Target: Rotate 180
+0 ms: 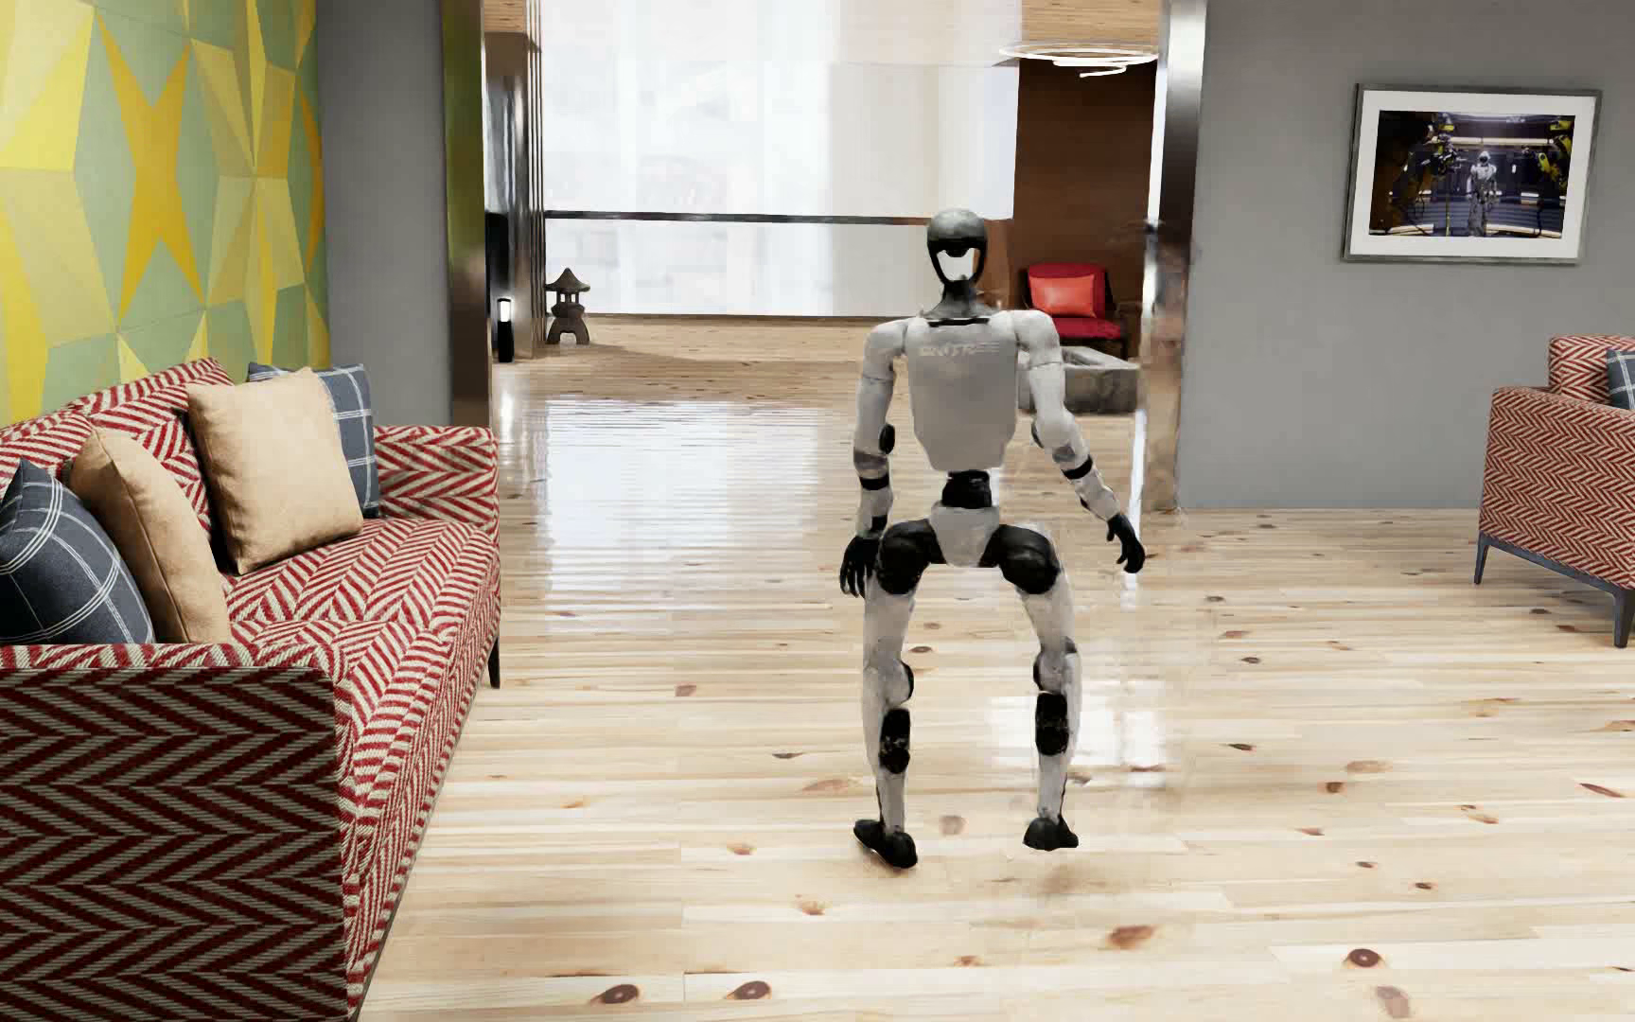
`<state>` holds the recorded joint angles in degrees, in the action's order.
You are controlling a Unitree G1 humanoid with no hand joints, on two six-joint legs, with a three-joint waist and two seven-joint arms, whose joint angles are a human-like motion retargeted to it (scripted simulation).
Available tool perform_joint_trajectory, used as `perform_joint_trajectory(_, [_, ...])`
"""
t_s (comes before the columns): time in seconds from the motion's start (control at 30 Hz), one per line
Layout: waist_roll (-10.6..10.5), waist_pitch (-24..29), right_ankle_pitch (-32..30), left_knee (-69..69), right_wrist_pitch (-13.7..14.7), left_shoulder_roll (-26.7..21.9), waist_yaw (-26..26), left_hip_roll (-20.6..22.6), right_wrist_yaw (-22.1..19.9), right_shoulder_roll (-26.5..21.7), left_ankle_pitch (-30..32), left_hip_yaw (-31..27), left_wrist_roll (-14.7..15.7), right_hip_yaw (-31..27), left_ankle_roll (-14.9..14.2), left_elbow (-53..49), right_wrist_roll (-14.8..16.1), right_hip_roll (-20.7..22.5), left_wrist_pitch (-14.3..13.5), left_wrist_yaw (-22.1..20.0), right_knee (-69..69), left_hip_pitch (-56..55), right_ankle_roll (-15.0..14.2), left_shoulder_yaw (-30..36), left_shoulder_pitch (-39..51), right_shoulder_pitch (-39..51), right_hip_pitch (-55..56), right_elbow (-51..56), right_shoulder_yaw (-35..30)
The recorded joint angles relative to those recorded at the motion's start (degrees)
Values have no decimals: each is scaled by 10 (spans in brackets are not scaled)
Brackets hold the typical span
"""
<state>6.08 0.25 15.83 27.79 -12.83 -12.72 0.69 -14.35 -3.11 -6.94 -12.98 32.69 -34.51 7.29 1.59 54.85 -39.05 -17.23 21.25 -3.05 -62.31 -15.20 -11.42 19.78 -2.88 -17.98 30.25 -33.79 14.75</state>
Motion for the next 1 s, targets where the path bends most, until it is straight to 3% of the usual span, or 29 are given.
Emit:
perform_joint_trajectory(0.07, [9,0,18,3,11,-19,-17,15,11,4,-8,-13,-13,-11,-8,-8,13,-17,-1,11,129,4,1,11,49,-10,-15,14,5])
perform_joint_trajectory(0.13, [11,-3,-34,-15,7,-28,-24,25,21,17,-4,-35,-23,-28,-18,-10,9,-9,7,10,269,11,-16,24,109,-19,-63,6,-4])
perform_joint_trajectory(0.2, [12,-5,19,-17,-3,-31,-22,32,48,19,-1,-56,-23,4,-29,-29,-11,-14,1,2,313,11,11,25,152,-13,-107,-26,-28])
perform_joint_trajectory(0.3, [5,-7,12,-28,-14,-24,-22,14,94,27,14,-85,2,49,-53,-104,-40,9,-22,-43,357,13,47,-17,149,18,-149,-77,-65])
perform_joint_trajectory(0.37, [-7,-6,13,-25,-12,-10,-22,-8,86,35,18,-107,21,75,-68,-155,-41,30,-52,-61,368,7,53,-31,117,30,-165,-74,-60])
perform_joint_trajectory(0.43, [-21,-5,15,-15,6,-10,-22,-37,57,44,22,-129,11,97,-83,-174,-38,60,-70,-35,387,-2,62,-14,83,34,-182,-59,-53])
perform_joint_trajectory(0.5, [-37,-1,16,11,14,-13,-20,-69,30,52,27,-155,-11,113,-95,-152,-27,93,-59,8,408,-22,75,0,59,38,-197,-48,-46])
perform_joint_trajectory(0.53, [-45,1,18,30,19,-11,-20,-84,26,52,32,-168,-15,120,-98,-125,-25,107,-40,22,412,-37,80,-1,51,39,-201,-44,-47])
perform_joint_trajectory(0.6, [-60,6,23,65,17,1,-18,-103,23,43,45,-185,-1,125,-82,-54,-26,123,11,19,409,-64,87,-25,38,45,-198,-40,-55])
perform_joint_trajectory(0.63, [-66,7,24,74,19,9,-16,-103,24,34,37,-194,11,121,-59,-19,-26,128,32,13,408,-70,89,-39,30,48,-194,-40,-58])
perform_joint_trajectory(0.67, [-71,8,24,77,18,12,-14,-85,26,26,14,-231,13,114,-70,7,-25,131,46,18,407,-77,90,-40,15,53,-189,-42,-60])
perform_joint_trajectory(0.7, [-75,7,23,69,20,11,-12,-52,27,15,-9,-278,13,106,-96,16,-23,132,48,33,406,-77,89,-34,-8,57,-185,-48,-58])
perform_joint_trajectory(0.73, [-79,6,22,46,20,17,-13,-24,25,10,-14,-306,12,99,-85,15,-22,131,42,46,408,-67,88,-25,-32,62,-181,-53,-53])
perform_joint_trajectory(0.87, [-91,-2,12,-35,14,50,-15,-14,-10,22,7,-267,58,84,-97,-7,10,121,25,54,424,-26,80,-68,-114,55,-177,-55,15])
perform_joint_trajectory(0.93, [-90,-4,11,-43,12,56,-17,-2,-29,46,10,-272,38,92,-98,1,22,109,35,73,427,-27,75,-48,-102,37,-179,-61,37])
perform_joint_trajectory(1.0, [-87,-4,9,-33,12,39,-20,13,-7,62,7,-283,14,106,-93,-2,18,94,31,91,429,-37,66,-28,-73,16,-186,-78,35])
